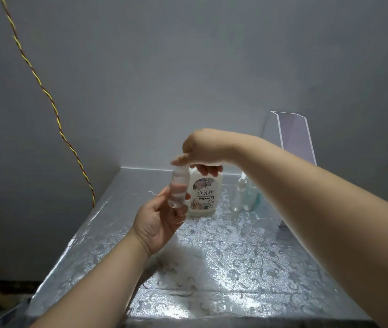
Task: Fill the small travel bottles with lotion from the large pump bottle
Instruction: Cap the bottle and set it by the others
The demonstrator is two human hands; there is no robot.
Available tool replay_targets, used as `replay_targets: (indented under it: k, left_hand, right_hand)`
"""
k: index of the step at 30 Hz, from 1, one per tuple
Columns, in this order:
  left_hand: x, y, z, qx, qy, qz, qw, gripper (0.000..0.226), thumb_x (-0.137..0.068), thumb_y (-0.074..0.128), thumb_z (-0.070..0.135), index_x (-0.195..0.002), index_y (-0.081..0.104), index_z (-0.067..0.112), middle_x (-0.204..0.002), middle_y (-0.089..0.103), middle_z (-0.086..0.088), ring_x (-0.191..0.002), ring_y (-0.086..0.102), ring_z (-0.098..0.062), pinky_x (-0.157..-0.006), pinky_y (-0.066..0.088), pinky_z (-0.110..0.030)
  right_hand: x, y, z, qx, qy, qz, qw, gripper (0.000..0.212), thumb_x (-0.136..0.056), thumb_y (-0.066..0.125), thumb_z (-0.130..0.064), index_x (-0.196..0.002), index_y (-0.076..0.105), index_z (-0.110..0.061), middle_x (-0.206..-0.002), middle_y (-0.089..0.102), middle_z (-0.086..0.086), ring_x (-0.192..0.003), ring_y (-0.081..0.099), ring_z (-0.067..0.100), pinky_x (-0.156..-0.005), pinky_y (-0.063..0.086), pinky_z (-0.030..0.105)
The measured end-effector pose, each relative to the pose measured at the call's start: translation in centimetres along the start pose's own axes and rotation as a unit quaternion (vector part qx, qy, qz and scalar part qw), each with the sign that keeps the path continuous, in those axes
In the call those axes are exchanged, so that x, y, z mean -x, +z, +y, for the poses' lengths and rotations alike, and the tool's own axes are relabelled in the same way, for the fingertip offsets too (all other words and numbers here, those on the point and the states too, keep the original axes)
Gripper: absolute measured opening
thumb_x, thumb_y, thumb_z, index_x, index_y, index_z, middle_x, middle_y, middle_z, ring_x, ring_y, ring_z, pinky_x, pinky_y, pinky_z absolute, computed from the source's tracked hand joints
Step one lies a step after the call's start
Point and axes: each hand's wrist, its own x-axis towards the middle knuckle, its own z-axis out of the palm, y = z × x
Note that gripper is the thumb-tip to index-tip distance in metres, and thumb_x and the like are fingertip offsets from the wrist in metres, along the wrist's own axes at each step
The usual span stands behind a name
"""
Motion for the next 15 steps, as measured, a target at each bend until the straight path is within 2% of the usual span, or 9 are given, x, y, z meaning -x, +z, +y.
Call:
replay_targets:
  k: [2,5,7,9,10,11,13,15]
  left_hand:
    - [0.0,0.1,-0.1,-0.005,-0.004,0.002,1.0,0.033,-0.083,0.05,0.027,-0.106,0.064,0.007,-0.081,0.062,-0.01,-0.056,0.045,-0.012,-0.048,0.036,-0.02]
    - [-0.3,0.1,-0.2,0.004,-0.012,0.004,1.0,0.032,-0.083,0.05,0.026,-0.105,0.064,0.008,-0.082,0.061,-0.011,-0.053,0.046,-0.012,-0.048,0.035,-0.02]
    - [-0.5,0.2,-0.2,0.008,-0.016,-0.001,1.0,0.031,-0.083,0.05,0.026,-0.103,0.065,0.008,-0.081,0.061,-0.011,-0.053,0.046,-0.012,-0.048,0.036,-0.02]
    - [-0.6,0.4,-0.2,0.007,-0.018,-0.001,1.0,0.031,-0.083,0.051,0.027,-0.102,0.066,0.007,-0.082,0.061,-0.011,-0.053,0.047,-0.012,-0.045,0.038,-0.02]
    - [-0.7,0.4,-0.2,0.007,-0.018,0.001,1.0,0.031,-0.083,0.052,0.027,-0.102,0.066,0.007,-0.082,0.061,-0.011,-0.053,0.047,-0.012,-0.045,0.038,-0.019]
    - [-0.8,0.4,-0.3,0.01,-0.019,0.003,1.0,0.03,-0.084,0.052,0.027,-0.102,0.066,0.007,-0.082,0.06,-0.011,-0.053,0.047,-0.012,-0.044,0.037,-0.019]
    - [-1.0,0.3,-0.4,0.018,-0.024,0.002,1.0,0.03,-0.085,0.05,0.026,-0.102,0.065,0.008,-0.082,0.059,-0.011,-0.053,0.046,-0.012,-0.045,0.035,-0.02]
    - [-1.2,0.1,-0.6,0.025,-0.032,0.0,0.999,0.03,-0.086,0.05,0.027,-0.104,0.063,0.008,-0.083,0.058,-0.011,-0.053,0.047,-0.012,-0.045,0.035,-0.02]
  right_hand:
    - [0.1,-0.1,0.1,-0.002,0.018,-0.001,1.0,0.047,-0.09,0.054,-0.051,-0.09,0.062,-0.005,-0.07,0.065,0.008,-0.048,0.057,0.018,-0.054,0.051,0.024]
    - [0.2,-0.2,0.5,-0.036,-0.011,-0.011,0.999,0.03,-0.085,0.069,-0.03,-0.107,0.059,-0.013,-0.076,0.066,0.005,-0.055,0.061,0.016,-0.061,0.055,0.028]
    - [0.2,0.0,0.7,-0.022,-0.011,-0.02,0.999,0.022,-0.089,0.063,-0.031,-0.095,0.061,-0.009,-0.065,0.064,0.005,-0.046,0.057,0.016,-0.057,0.052,0.028]
    - [0.2,0.0,0.8,0.008,0.019,-0.015,1.0,0.045,-0.093,0.05,-0.049,-0.085,0.061,-0.006,-0.062,0.063,0.006,-0.043,0.055,0.017,-0.055,0.051,0.026]
    - [0.2,0.0,0.9,0.0,0.03,-0.014,0.999,0.05,-0.091,0.048,-0.054,-0.086,0.061,-0.007,-0.066,0.064,0.006,-0.046,0.056,0.018,-0.057,0.053,0.027]
    - [0.3,-0.1,1.0,-0.027,0.025,-0.014,0.999,0.046,-0.089,0.052,-0.053,-0.092,0.06,-0.008,-0.07,0.065,0.006,-0.05,0.058,0.018,-0.059,0.054,0.028]
    - [0.4,0.0,1.2,-0.073,-0.001,-0.014,0.997,0.033,-0.086,0.066,-0.038,-0.106,0.058,-0.013,-0.074,0.065,0.002,-0.054,0.06,0.015,-0.058,0.054,0.027]
    - [0.4,0.3,1.5,-0.06,-0.007,-0.009,0.998,0.023,-0.087,0.067,-0.028,-0.1,0.06,-0.011,-0.066,0.063,0.001,-0.049,0.058,0.015,-0.053,0.051,0.024]
